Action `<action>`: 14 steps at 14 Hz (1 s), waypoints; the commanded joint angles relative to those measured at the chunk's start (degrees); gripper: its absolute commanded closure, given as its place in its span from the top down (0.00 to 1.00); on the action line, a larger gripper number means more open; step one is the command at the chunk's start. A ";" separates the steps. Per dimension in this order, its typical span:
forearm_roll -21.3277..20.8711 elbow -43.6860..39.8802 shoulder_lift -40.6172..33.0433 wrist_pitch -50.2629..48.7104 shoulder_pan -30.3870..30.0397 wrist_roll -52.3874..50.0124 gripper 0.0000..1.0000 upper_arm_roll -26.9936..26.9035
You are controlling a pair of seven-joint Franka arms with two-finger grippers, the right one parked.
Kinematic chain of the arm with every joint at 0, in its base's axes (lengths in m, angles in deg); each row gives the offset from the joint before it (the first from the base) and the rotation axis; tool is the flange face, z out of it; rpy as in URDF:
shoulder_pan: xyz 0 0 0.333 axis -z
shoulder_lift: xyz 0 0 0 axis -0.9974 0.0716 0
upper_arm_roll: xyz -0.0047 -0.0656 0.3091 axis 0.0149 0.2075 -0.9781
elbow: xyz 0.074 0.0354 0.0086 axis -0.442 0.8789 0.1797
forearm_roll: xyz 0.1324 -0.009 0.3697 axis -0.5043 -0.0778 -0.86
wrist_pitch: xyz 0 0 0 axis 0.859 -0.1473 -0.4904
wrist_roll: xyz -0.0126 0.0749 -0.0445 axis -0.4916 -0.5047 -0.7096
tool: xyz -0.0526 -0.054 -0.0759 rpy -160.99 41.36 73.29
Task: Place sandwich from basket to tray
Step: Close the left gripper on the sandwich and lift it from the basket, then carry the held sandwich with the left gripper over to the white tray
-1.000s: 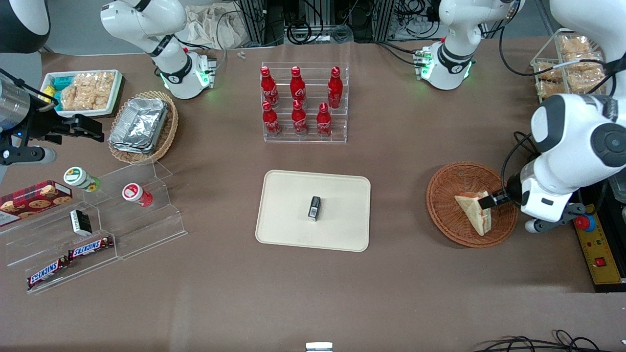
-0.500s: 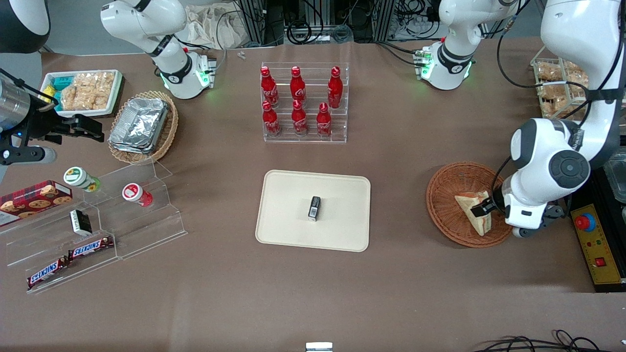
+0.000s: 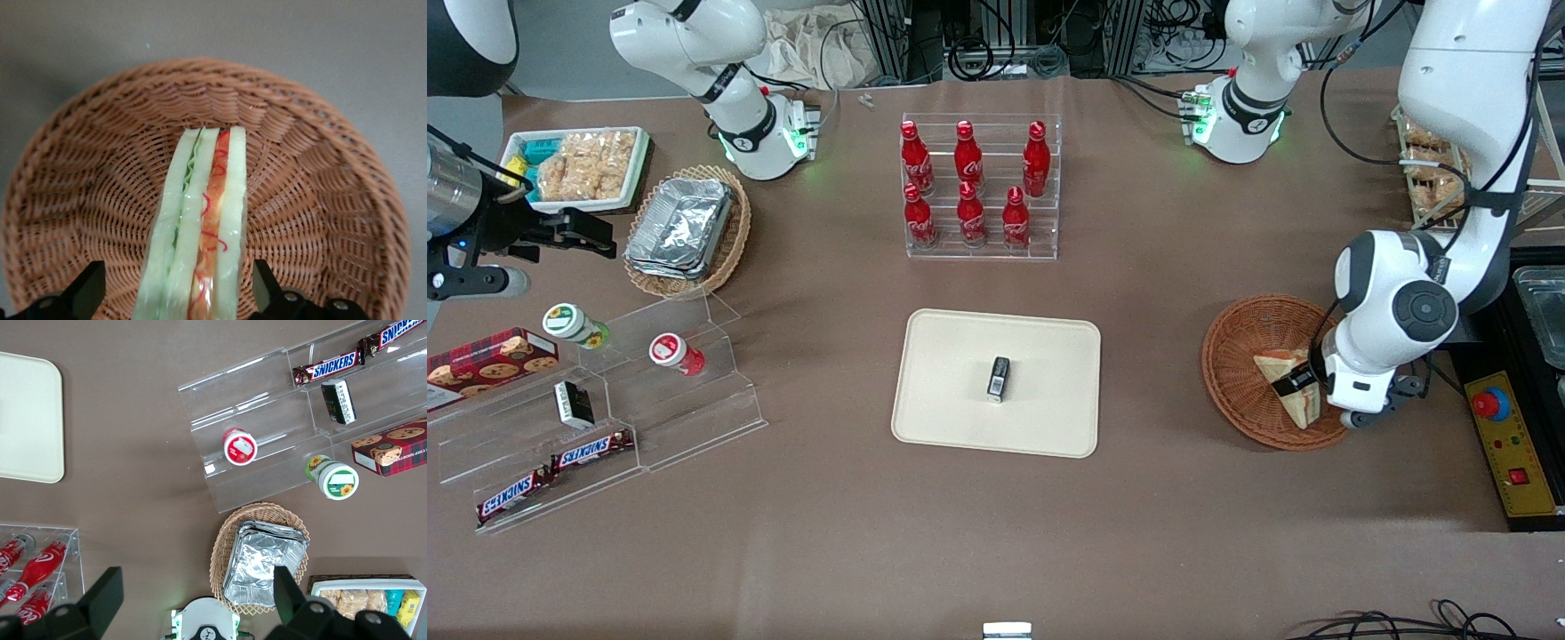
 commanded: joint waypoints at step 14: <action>8.29 -30.09 -2.21 -30.24 3.59 -4.48 0.00 10.94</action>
